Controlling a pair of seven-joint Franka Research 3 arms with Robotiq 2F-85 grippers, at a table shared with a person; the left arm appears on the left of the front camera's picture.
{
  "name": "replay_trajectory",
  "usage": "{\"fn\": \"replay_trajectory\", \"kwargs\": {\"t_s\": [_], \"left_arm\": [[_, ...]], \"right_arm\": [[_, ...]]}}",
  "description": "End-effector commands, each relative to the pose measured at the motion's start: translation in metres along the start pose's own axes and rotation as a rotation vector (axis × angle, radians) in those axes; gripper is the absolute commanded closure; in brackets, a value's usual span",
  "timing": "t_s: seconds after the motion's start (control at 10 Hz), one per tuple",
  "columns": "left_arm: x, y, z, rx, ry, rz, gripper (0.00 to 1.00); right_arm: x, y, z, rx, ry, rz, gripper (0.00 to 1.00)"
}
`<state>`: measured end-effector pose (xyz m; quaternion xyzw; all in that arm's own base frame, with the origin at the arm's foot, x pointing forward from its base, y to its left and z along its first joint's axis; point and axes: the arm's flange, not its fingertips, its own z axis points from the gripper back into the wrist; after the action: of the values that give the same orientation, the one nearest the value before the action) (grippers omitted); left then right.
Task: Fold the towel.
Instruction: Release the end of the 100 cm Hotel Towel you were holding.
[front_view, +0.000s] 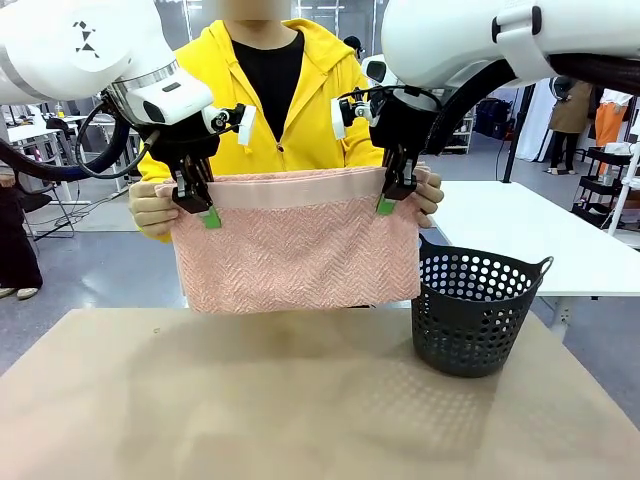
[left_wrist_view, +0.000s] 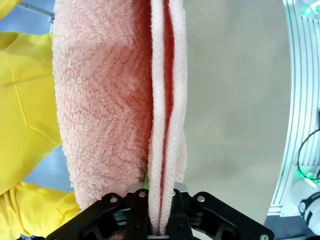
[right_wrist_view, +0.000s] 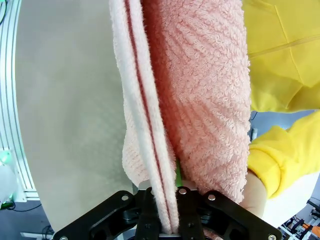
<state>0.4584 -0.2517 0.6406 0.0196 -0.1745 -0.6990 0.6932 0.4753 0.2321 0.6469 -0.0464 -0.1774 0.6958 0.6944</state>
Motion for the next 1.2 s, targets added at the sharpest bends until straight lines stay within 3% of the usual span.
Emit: {"fn": "replay_trajectory", "kwargs": {"t_s": [0.0, 0.5, 0.6, 0.7, 0.8, 0.9, 1.0, 1.1], "left_arm": [[-0.003, 0.001, 0.000, -0.001, 0.000, 0.004, 1.00], [-0.003, 0.001, 0.000, -0.001, 0.000, 0.004, 1.00], [0.000, 0.000, 0.000, 0.000, 0.000, 0.000, 0.93], [0.000, -0.002, 0.001, 0.011, 0.004, -0.026, 0.63], [0.000, -0.004, 0.002, 0.022, 0.008, -0.013, 0.62], [-0.001, -0.007, 0.004, 0.022, 0.006, 0.004, 0.32], [-0.001, -0.010, 0.009, 0.026, -0.001, 0.022, 0.31], [0.001, -0.014, 0.018, 0.035, -0.023, 0.021, 0.01]], "right_arm": [[-0.003, 0.000, 0.000, -0.005, 0.005, -0.001, 1.00], [-0.003, 0.000, 0.000, -0.005, 0.005, -0.001, 1.00], [0.000, 0.000, 0.000, 0.000, 0.000, 0.000, 0.96], [-0.001, 0.004, 0.001, -0.019, 0.012, 0.007, 0.69], [-0.001, 0.008, 0.003, -0.026, 0.011, 0.008, 0.69], [-0.002, 0.011, 0.005, -0.029, -0.002, 0.004, 0.42], [-0.003, 0.013, 0.008, -0.027, -0.014, 0.004, 0.66], [-0.004, 0.016, 0.017, -0.039, -0.017, -0.008, 0.15]]}}
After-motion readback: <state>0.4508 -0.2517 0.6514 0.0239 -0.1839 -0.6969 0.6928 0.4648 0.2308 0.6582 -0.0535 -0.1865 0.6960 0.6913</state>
